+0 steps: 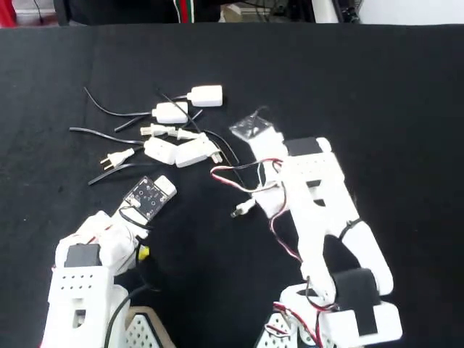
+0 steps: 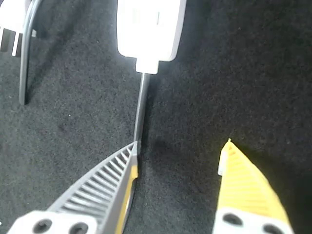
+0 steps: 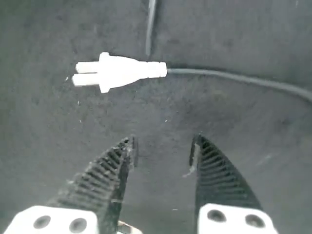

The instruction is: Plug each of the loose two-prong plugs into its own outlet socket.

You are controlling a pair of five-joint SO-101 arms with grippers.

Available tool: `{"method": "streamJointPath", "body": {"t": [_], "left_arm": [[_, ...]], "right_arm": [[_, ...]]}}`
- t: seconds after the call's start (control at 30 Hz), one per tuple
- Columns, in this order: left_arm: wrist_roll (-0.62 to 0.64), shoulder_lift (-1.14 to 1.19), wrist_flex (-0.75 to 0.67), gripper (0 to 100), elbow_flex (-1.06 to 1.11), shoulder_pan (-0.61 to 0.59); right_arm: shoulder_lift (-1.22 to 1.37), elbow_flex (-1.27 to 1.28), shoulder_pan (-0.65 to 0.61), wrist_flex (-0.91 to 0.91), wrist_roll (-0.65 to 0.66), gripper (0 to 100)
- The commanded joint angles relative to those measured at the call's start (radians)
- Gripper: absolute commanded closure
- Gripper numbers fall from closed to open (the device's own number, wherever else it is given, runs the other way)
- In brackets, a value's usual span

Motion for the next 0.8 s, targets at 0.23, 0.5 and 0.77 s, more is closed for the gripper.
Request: {"method": "streamJointPath", "body": {"t": [0.23, 0.5, 0.77], "left_arm": [[-0.009, -0.009, -0.011, 73, 0.002, 0.010], [-0.008, -0.009, -0.011, 73, 0.002, 0.010], [-0.008, -0.009, -0.011, 73, 0.002, 0.010]], "right_arm": [[-0.031, -0.036, -0.120, -0.028, -0.758, 66.3], [-0.028, -0.028, -0.170, -0.198, -1.094, 66.0], [0.171, -0.030, -0.190, -0.288, -1.175, 66.2]]}}
